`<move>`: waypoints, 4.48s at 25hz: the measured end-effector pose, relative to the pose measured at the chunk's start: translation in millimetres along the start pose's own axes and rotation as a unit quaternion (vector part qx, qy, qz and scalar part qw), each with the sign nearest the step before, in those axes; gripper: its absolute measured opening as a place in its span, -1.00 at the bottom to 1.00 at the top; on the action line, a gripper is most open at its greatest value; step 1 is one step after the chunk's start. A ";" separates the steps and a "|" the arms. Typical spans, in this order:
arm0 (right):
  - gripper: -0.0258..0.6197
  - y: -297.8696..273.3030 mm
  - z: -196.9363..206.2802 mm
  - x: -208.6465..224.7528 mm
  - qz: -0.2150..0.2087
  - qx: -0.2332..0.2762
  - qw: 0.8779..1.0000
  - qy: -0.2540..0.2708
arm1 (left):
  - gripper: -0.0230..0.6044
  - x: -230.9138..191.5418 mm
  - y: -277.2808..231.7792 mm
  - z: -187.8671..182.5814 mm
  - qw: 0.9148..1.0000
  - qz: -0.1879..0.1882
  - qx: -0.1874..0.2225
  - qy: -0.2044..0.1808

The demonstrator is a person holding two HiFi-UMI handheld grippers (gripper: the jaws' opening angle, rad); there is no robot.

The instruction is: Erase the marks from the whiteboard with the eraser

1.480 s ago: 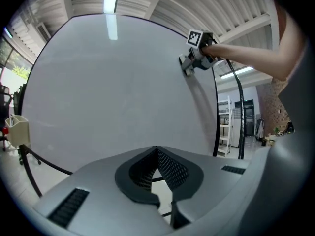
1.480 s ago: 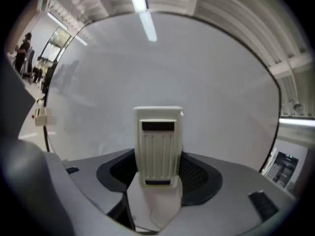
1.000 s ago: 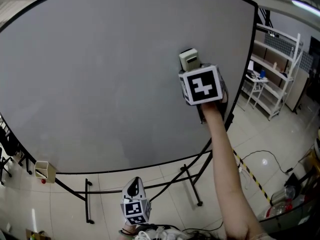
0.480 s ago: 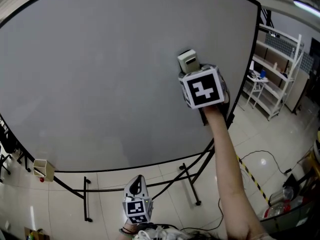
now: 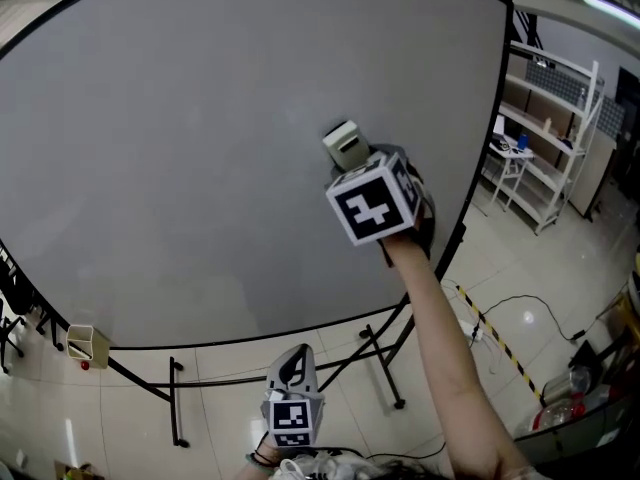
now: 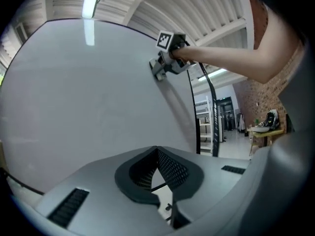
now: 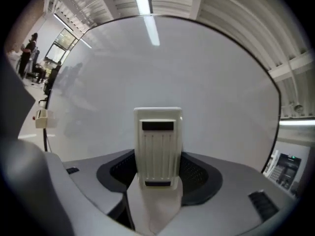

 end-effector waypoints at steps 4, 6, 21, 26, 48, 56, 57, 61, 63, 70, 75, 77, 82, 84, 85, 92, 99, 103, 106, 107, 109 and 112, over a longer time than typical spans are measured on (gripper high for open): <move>-0.08 -0.7 3.5 -4.1 0.011 -0.039 0.999 -0.001 | -0.92 2.5 -0.6 5.2 1.000 0.001 -0.011 0.003; -0.08 -12.5 28.3 -53.8 -0.002 -0.076 0.993 0.088 | -0.92 2.8 -0.4 5.2 1.000 0.000 -0.012 0.000; -0.08 -22.1 49.3 -84.5 0.004 -0.099 0.976 0.194 | -0.92 -1.9 8.9 16.1 0.999 0.006 -0.034 0.010; -0.09 -14.3 32.0 -33.1 -0.015 -0.060 0.995 0.075 | -0.92 5.1 11.6 19.6 0.999 0.022 -0.043 0.008; -0.09 -14.1 10.5 -59.5 0.044 -0.129 0.975 0.176 | -0.92 -20.0 12.8 24.1 0.997 -0.006 -0.046 0.054; -0.09 2.3 46.5 52.4 0.032 -0.128 0.991 0.016 | -0.92 -8.4 14.9 16.5 0.998 0.004 -0.031 0.047; -0.09 3.1 58.1 53.1 0.027 -0.148 0.989 -0.008 | -0.92 -13.5 16.7 18.8 0.998 -0.002 -0.035 0.049; -0.09 -14.0 20.5 -28.1 0.008 -0.135 0.987 0.086 | -0.92 -32.2 14.5 26.2 0.997 -0.016 -0.048 0.056; -0.09 -17.6 -8.7 -73.4 -0.010 -0.117 0.979 0.169 | -0.92 -27.5 9.4 25.0 0.997 -0.010 -0.047 0.056; -0.09 -12.6 73.0 28.8 -0.024 -0.168 0.985 0.035 | -0.92 -13.1 13.5 22.2 0.998 0.006 -0.043 0.052; -0.09 -14.3 96.4 33.3 0.015 -0.198 0.980 0.030 | -0.92 -37.7 24.4 31.7 0.996 -0.029 -0.057 0.061; -0.09 -16.0 48.6 -12.7 0.010 -0.166 0.980 0.111 | -0.92 -40.1 19.6 30.1 0.996 -0.033 -0.056 0.061; -0.09 -18.2 -13.4 -79.6 -0.032 -0.098 0.975 0.196 | -0.92 -25.0 8.4 24.7 0.996 -0.010 -0.049 0.074; -0.08 -13.1 4.2 -46.2 -0.051 -0.085 0.988 0.122 | -0.92 -19.0 11.2 28.6 0.995 -0.003 -0.055 0.084; -0.08 -8.4 16.1 -18.6 -0.039 -0.086 0.992 0.087 | -0.92 -19.4 13.7 31.1 0.995 -0.003 -0.058 0.086; -0.09 -13.1 93.3 24.0 -0.010 -0.172 0.985 -0.029 | -0.92 -52.4 27.1 32.1 0.993 -0.048 -0.057 0.090; -0.09 -22.3 12.8 -66.2 -0.044 -0.122 0.984 0.120 | -0.92 -24.1 3.7 27.0 0.994 -0.015 -0.053 0.091; -0.09 -11.7 47.6 17.3 -0.038 -0.090 0.995 -0.008 | -0.92 -5.8 -1.4 25.8 0.995 0.013 -0.056 0.085; -0.09 -13.4 104.1 35.0 -0.066 -0.122 0.983 -0.120 | -0.92 -7.1 2.5 25.1 0.995 0.013 -0.054 0.083; -0.08 -14.7 114.1 27.0 -0.071 -0.123 0.981 -0.134 | -0.92 -11.6 4.4 27.1 0.995 0.008 -0.057 0.084; -0.08 -21.1 121.2 -13.8 -0.082 -0.128 0.982 -0.116 | -0.92 -19.5 6.0 31.7 0.994 -0.002 -0.063 0.091; -0.08 -38.9 157.4 -78.7 -0.060 -0.174 0.982 -0.047 | -0.92 -23.0 6.1 30.7 0.993 -0.010 -0.058 0.099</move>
Point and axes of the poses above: the fingertips, and each gripper's own axes: y backward along the fingers, x to its right, z out of its underside, the point moved 5 cm from there along y, backward along the fingers, and after that the axes turned 10 degrees about y, right-handed, at the moved point
